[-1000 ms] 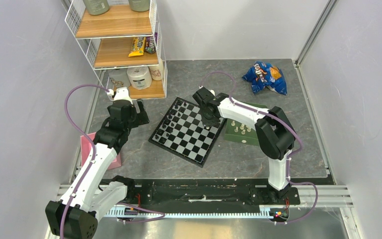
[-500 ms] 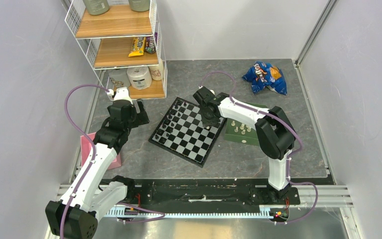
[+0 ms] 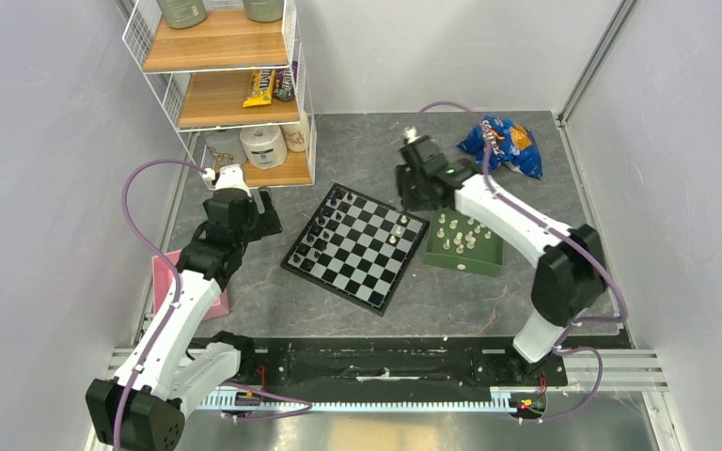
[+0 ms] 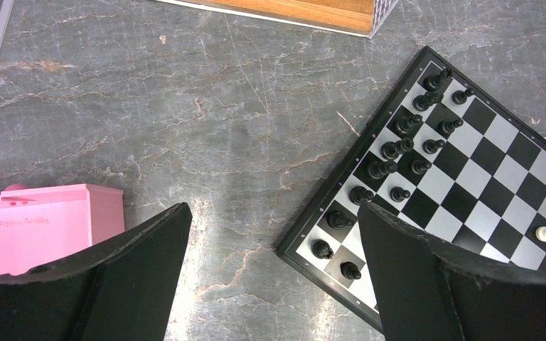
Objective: Set up the chess pieces on the board
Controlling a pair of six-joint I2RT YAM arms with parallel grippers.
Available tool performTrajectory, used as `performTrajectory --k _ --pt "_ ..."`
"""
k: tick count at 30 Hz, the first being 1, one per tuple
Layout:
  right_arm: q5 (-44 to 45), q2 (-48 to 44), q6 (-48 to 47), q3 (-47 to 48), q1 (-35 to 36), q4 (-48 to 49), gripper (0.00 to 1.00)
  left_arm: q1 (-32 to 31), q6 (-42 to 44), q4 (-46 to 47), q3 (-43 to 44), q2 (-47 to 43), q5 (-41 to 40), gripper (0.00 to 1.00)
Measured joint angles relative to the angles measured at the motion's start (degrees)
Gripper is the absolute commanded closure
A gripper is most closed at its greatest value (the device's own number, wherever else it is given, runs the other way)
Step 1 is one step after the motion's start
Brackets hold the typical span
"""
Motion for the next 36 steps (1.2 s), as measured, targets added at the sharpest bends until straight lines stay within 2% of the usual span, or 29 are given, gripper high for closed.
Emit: performTrajectory --k 3,7,10,20,36 --pt "0.0 -3.8 0.3 -1.8 -7.0 0.4 0.5 0.0 0.0 0.0 0.0 0.0 0.0 0.05" --pt "0.3 -4.1 1.4 -5.2 -17.9 0.2 0.52 0.0 0.0 0.0 0.0 0.0 0.0 0.05" --pt "0.5 -2.5 1.9 -6.5 -21.4 -0.9 0.55 0.0 0.0 0.0 0.0 0.0 0.0 0.05" --pt "0.5 4.1 2.4 -7.9 -24.8 -0.9 0.58 0.0 0.0 0.0 0.0 0.0 0.0 0.05" --pt "1.3 8.3 1.8 -8.0 -27.8 1.2 0.61 0.0 0.0 0.0 0.0 0.0 0.0 0.05"
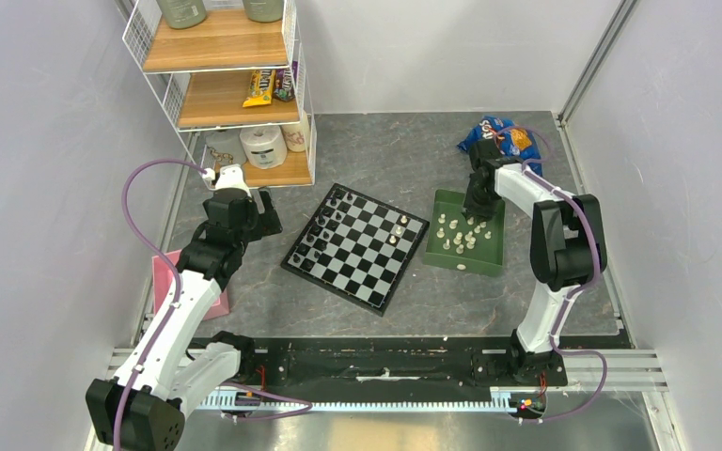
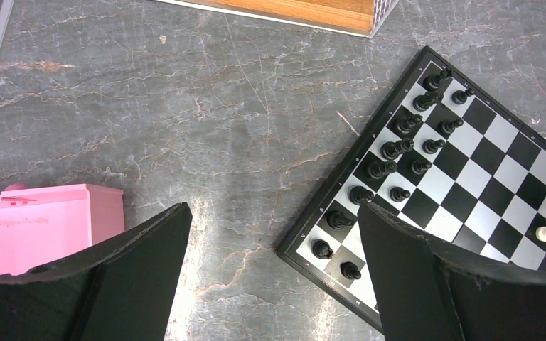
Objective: Set up the chess pieces on the board
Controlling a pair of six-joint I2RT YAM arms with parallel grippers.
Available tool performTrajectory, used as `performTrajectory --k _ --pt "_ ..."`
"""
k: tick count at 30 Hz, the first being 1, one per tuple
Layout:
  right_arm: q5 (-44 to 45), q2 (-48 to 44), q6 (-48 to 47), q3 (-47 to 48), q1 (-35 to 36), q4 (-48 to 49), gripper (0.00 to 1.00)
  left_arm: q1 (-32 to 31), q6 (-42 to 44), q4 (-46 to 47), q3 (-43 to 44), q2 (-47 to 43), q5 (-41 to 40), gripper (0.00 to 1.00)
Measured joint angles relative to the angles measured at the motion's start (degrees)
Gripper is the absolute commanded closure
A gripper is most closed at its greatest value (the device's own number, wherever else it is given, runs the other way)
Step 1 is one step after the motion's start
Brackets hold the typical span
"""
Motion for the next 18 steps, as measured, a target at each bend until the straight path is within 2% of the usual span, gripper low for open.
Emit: performTrajectory --k 11,18 --pt "0.0 1.4 -0.1 0.0 -0.2 1.6 0.7 0.0 0.0 0.0 0.0 0.0 0.0 0.05" --pt "0.0 1.5 -0.5 0.0 -0.2 1.9 0.86 0.0 0.0 0.0 0.0 0.0 0.0 0.05"
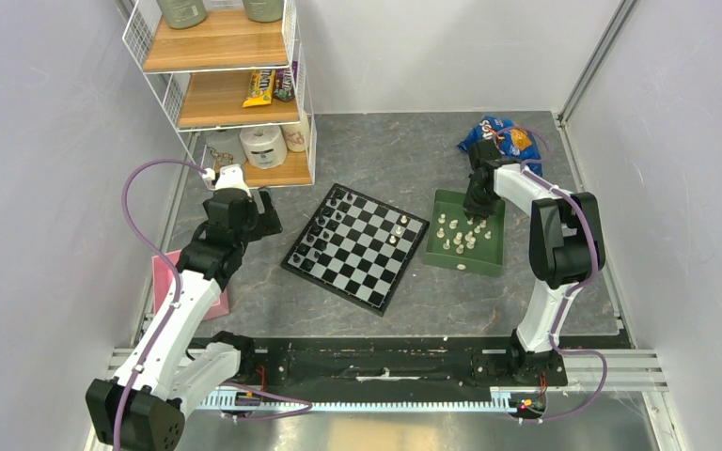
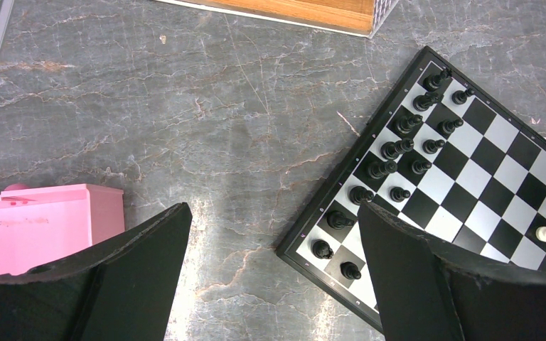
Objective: Set up the chess pieces on the board
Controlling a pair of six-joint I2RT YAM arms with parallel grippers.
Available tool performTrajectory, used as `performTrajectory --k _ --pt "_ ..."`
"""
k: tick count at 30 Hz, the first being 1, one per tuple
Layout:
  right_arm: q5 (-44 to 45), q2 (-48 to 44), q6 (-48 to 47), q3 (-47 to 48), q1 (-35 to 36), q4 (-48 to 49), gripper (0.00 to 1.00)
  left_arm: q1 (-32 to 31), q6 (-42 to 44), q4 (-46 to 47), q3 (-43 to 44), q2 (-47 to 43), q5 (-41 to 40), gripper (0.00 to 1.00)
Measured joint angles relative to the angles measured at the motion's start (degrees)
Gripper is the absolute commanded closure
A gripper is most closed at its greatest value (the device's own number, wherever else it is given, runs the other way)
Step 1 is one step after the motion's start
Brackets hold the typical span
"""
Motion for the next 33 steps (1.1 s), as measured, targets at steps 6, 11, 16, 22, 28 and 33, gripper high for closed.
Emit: performTrajectory --k 6,11,16,22,28,33 --pt "0.0 0.0 -0.3 0.0 0.0 0.0 0.92 0.0 0.0 0.0 0.0 0.0 0.0 0.05" --pt "-0.6 -1.4 -0.6 0.0 0.0 -0.5 0.92 0.0 0.0 0.0 0.0 0.0 0.0 0.05" --pt "-1.1 -7.4 -0.6 0.2 1.0 -2.8 0.92 0.0 0.0 0.0 0.0 0.0 0.0 0.05" --pt "0.3 -14.0 -0.4 2.7 10.6 -5.4 0.92 0.0 0.0 0.0 0.0 0.0 0.0 0.05" --pt "1.0 -13.9 1.8 4.0 24.9 -5.9 0.92 0.0 0.0 0.0 0.0 0.0 0.1 0.05" --pt "2.3 -9.5 3.8 5.2 32.9 -6.4 0.92 0.0 0.0 0.0 0.0 0.0 0.1 0.05"
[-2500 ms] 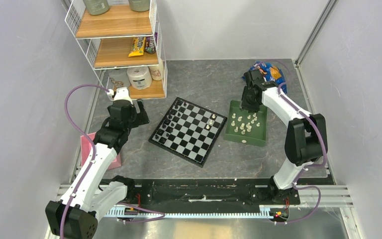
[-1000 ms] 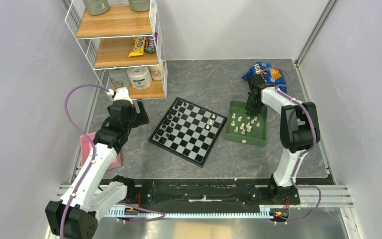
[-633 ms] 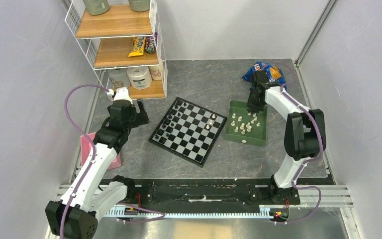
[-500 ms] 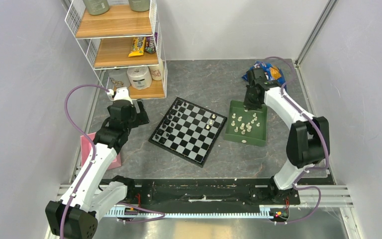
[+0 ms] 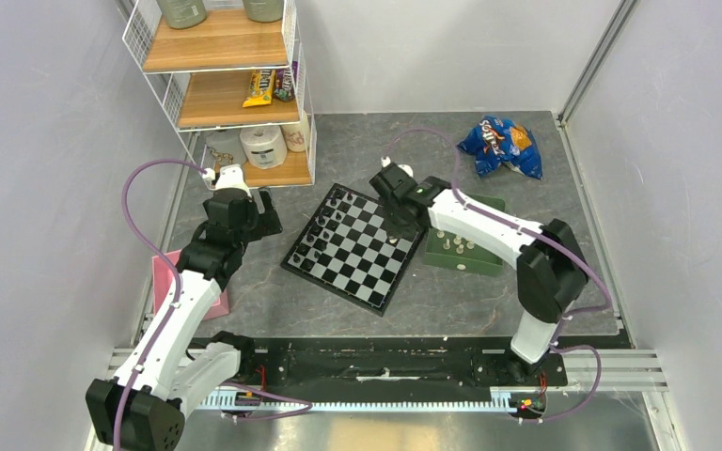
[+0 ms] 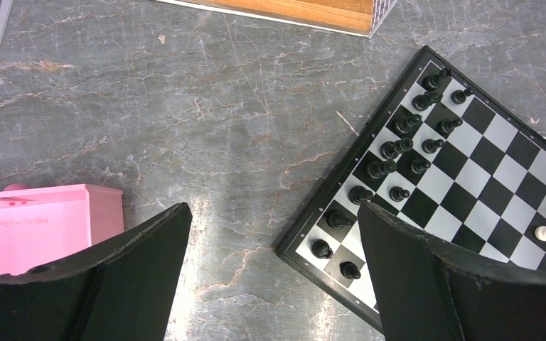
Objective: Set up the chess pieces on the board
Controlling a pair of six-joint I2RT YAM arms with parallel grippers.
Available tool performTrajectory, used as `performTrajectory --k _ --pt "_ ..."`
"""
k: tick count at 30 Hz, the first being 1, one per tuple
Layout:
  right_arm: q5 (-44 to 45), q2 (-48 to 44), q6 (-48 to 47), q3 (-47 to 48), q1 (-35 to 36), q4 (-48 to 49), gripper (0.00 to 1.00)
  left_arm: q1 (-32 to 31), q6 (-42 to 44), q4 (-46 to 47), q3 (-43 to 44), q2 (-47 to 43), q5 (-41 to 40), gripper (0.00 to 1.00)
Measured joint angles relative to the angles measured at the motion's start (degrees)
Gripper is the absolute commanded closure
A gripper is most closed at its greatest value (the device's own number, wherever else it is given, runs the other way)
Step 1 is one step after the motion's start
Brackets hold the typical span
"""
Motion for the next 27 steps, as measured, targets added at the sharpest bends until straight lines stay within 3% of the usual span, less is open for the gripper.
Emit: performTrajectory --k 11,27 --pt "1.2 6.0 1.0 0.4 4.5 -0.2 0.92 0.0 0.0 0.0 0.0 0.0 0.1 0.05" --pt "2.5 12.1 0.3 3.1 5.0 0.8 0.91 0.0 0.0 0.0 0.0 0.0 0.1 0.05"
